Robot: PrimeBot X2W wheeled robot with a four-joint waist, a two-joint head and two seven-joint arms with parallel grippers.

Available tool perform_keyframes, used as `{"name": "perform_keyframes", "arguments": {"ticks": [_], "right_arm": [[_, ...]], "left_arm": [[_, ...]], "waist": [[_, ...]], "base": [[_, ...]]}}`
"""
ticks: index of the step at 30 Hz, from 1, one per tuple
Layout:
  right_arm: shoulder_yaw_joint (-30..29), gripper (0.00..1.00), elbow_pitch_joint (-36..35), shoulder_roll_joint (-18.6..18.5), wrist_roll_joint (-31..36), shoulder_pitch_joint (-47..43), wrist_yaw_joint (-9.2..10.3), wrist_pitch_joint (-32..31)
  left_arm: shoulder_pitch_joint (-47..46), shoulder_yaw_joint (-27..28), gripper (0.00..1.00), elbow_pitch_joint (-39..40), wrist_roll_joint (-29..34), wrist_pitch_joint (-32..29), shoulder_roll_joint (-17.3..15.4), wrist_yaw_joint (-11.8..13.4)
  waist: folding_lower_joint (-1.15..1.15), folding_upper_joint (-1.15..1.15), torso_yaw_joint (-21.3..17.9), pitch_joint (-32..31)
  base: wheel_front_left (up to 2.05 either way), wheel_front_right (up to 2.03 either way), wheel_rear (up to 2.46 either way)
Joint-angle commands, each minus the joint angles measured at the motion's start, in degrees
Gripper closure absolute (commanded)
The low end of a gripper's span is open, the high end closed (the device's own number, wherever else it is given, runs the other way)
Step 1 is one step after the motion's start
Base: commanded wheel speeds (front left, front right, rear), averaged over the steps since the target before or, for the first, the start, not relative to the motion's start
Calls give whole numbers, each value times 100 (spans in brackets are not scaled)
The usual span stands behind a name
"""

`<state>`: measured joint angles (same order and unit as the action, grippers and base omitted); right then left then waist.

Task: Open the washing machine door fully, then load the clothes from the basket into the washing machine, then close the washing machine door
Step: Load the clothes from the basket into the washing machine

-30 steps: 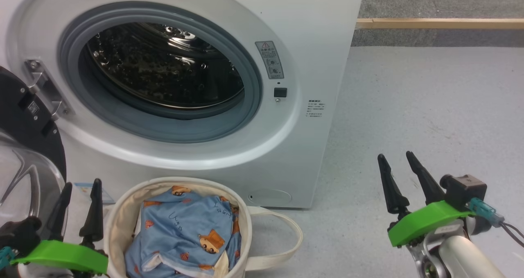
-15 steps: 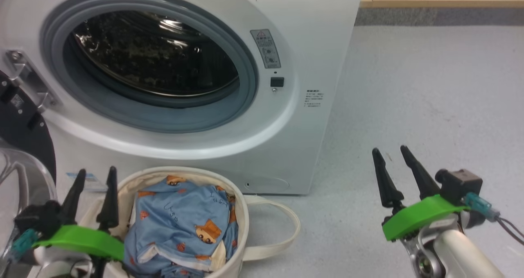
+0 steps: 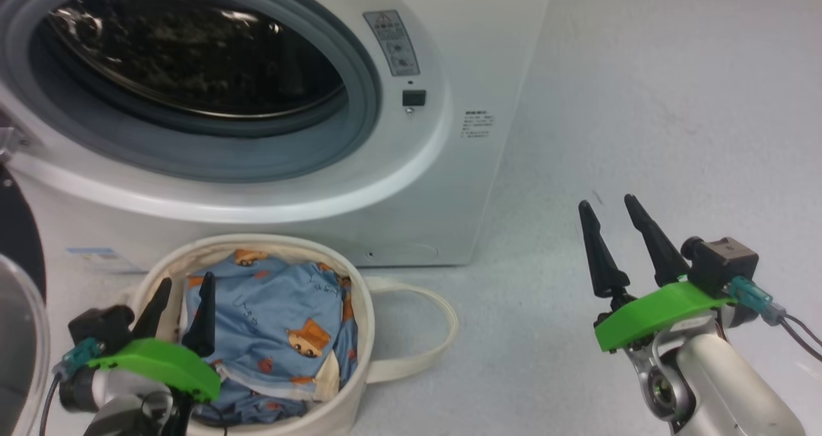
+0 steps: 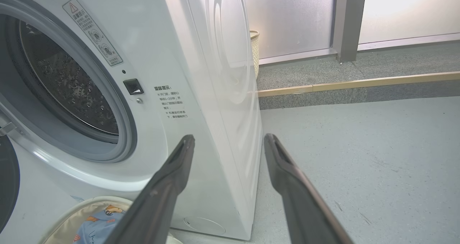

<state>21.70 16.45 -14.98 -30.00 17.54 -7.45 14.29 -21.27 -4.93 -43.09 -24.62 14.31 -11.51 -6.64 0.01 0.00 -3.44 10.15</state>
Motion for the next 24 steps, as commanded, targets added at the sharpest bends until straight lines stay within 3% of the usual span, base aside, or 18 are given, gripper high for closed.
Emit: {"name": "perform_keyframes", "arguments": {"ticks": [1,10,15,24], "right_arm": [[66,0,-206,1,75,144,-3,71],[-39,0,-401,69,207,313,-3,71],[-100,0,-507,71,288,401,-3,71],[-128,0,-728,34,423,573,-3,71]], "left_arm": [[-296,138,0,-35,-113,68,-111,-36],[-955,-288,0,-1145,-88,68,-219,-81],[-1381,-177,0,-2017,-326,2,-87,-44],[-1890,-545,0,-2633,-363,-76,-24,-81]], "waist": [[-1,0,-90,178],[-1,0,-296,916],[-1,0,-360,1234],[-1,0,-440,1878]], "base": [[0,0,0],[0,0,0],[0,0,0],[0,0,0]]}}
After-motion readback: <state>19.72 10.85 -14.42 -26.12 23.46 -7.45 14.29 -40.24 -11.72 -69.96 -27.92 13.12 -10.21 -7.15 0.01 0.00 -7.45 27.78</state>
